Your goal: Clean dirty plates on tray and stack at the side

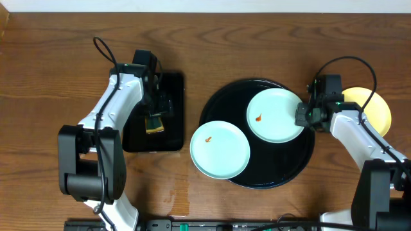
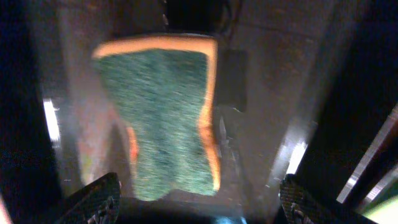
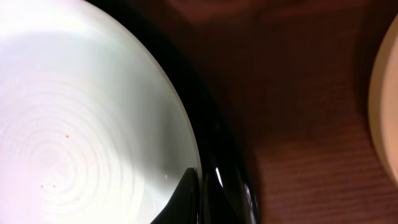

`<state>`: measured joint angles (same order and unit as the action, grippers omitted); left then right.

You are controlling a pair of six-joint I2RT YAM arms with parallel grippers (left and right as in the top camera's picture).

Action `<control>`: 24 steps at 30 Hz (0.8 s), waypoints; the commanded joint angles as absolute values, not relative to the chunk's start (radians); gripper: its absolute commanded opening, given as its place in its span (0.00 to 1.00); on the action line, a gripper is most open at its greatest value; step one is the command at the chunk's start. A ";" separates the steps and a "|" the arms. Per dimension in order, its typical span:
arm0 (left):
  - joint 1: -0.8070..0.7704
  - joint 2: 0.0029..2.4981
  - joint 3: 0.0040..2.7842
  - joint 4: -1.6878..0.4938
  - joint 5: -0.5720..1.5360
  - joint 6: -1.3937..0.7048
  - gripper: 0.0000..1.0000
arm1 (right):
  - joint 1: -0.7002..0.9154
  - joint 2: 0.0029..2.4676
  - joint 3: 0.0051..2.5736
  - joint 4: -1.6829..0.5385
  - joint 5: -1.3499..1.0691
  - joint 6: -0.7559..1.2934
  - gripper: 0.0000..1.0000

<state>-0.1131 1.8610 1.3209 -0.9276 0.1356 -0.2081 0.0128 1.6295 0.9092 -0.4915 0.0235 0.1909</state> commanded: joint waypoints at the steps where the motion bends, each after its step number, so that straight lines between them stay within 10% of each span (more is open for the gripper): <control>1: -0.115 1.851 1.333 -0.934 0.202 -0.203 0.83 | 0.024 1.631 0.915 -0.471 0.059 0.241 0.01; 13: -0.114 1.869 1.291 -0.879 -0.016 -0.316 0.80 | 0.024 1.631 0.915 -0.465 0.064 0.277 0.01; 20: -0.119 1.871 1.161 -0.706 -0.008 -0.316 0.21 | 0.024 1.631 0.915 -0.465 0.063 0.277 0.01; 24: -0.119 1.871 1.087 -0.622 -0.007 -0.315 0.08 | 0.024 1.631 0.915 -0.468 0.063 0.277 0.01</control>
